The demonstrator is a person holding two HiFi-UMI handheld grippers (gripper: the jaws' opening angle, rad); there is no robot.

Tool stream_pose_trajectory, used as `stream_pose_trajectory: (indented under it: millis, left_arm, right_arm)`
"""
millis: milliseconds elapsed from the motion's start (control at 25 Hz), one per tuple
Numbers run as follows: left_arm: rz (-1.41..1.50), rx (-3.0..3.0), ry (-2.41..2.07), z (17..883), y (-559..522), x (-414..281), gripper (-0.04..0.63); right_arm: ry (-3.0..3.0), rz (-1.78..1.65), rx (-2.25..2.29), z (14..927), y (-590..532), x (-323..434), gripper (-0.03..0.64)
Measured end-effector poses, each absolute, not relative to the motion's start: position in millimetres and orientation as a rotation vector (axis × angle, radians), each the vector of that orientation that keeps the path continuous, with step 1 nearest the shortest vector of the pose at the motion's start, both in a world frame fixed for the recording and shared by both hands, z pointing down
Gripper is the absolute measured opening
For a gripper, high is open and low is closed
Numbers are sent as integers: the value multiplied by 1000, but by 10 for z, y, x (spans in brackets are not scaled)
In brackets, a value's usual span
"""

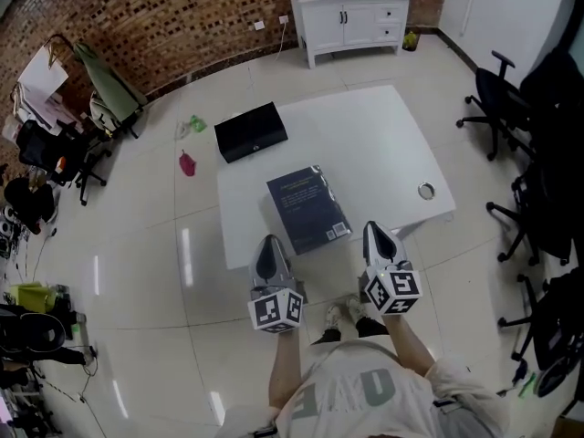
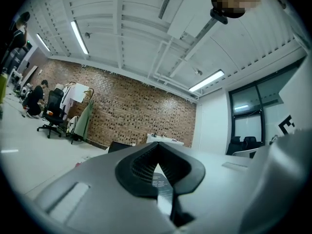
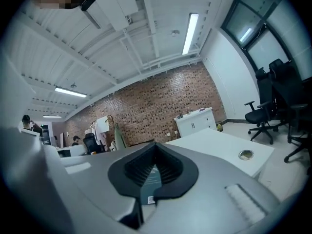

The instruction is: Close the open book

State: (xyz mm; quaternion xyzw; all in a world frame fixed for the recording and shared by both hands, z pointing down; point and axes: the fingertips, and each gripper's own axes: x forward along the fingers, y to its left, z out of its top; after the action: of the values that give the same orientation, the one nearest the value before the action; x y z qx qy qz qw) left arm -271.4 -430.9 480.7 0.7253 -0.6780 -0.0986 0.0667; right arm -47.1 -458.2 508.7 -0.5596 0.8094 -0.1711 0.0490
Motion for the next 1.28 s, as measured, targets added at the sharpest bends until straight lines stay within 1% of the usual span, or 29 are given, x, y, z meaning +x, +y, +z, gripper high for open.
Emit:
stream_pose_trajectory:
  millis: [200,400,520,640,800,1000,1120,1280]
  left_arm:
    - [-344,2218,-2030,4669,-4031,-2785,14]
    - [-318,2231,-2031,4693,-3593,-2701,14]
    - [-335,2248,-2059,4592,-3094,-2588,14]
    - [-350,2300,-2048,4532,-2396,-2327,14]
    - [-348,2300,-2047,4685,-1324,-1867,14]
    - [-334,2220,-2074,4635,-162,-1273,14]
    - [-328,2278,-2093,4325,340,-1150,14]
    - [-388,2341,-2111,3977,811,-996,14]
  right_arm:
    - [2476,-547,-1650,5028,-4209,-575,5]
    - [2653,-298,-1634,4990,-3707,-624,5]
    - [2659,-341,-1582,5010,-3236,-564,5]
    - [2667,-403,-1572,5218,-2549,-334,5]
    - [2664,-463,-1570,5398,-1608,139,3]
    - [2603,-450,-1540,4933,-756,778,4]
    - [2583,-433,-1489,4678,-222,869,5]
    - [2556,-467,-1432,4546,283,980,3]
